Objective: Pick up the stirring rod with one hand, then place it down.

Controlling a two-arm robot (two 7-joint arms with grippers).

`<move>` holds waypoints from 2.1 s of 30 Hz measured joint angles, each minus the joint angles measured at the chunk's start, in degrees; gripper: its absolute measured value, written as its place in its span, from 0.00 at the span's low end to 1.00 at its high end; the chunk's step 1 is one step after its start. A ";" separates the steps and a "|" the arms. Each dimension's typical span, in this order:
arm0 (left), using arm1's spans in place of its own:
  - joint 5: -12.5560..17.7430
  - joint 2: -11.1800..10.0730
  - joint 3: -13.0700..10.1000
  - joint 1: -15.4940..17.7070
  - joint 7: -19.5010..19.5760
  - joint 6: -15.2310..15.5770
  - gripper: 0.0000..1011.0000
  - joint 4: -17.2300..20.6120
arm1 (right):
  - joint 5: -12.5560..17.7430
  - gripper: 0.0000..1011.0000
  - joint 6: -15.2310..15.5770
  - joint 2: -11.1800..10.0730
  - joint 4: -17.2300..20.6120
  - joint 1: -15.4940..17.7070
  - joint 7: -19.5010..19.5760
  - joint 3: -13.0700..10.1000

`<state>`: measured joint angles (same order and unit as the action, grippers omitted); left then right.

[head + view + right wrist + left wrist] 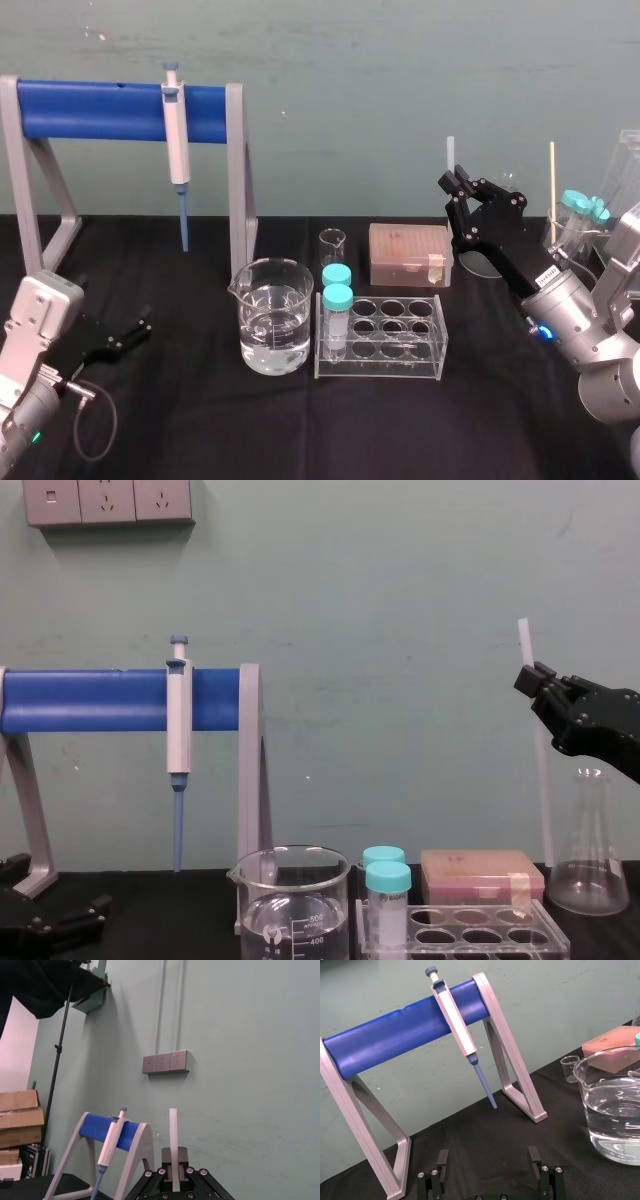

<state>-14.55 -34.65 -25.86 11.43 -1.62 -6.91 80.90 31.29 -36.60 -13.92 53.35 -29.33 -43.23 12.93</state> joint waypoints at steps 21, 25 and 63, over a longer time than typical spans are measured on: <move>0.00 0.00 0.00 0.00 0.00 0.00 0.99 0.00 | 0.00 0.07 0.00 0.00 0.00 0.00 0.01 0.00; 0.00 0.00 0.00 0.00 0.00 0.00 0.99 0.00 | 0.00 0.07 0.00 0.00 0.00 0.00 0.00 0.00; 0.00 0.00 0.00 0.00 0.00 0.00 0.99 0.00 | 0.00 0.07 0.00 0.00 0.00 0.00 0.01 0.00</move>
<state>-14.55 -34.65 -25.86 11.43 -1.62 -6.91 80.90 31.30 -36.60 -13.92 53.35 -29.33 -43.22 12.92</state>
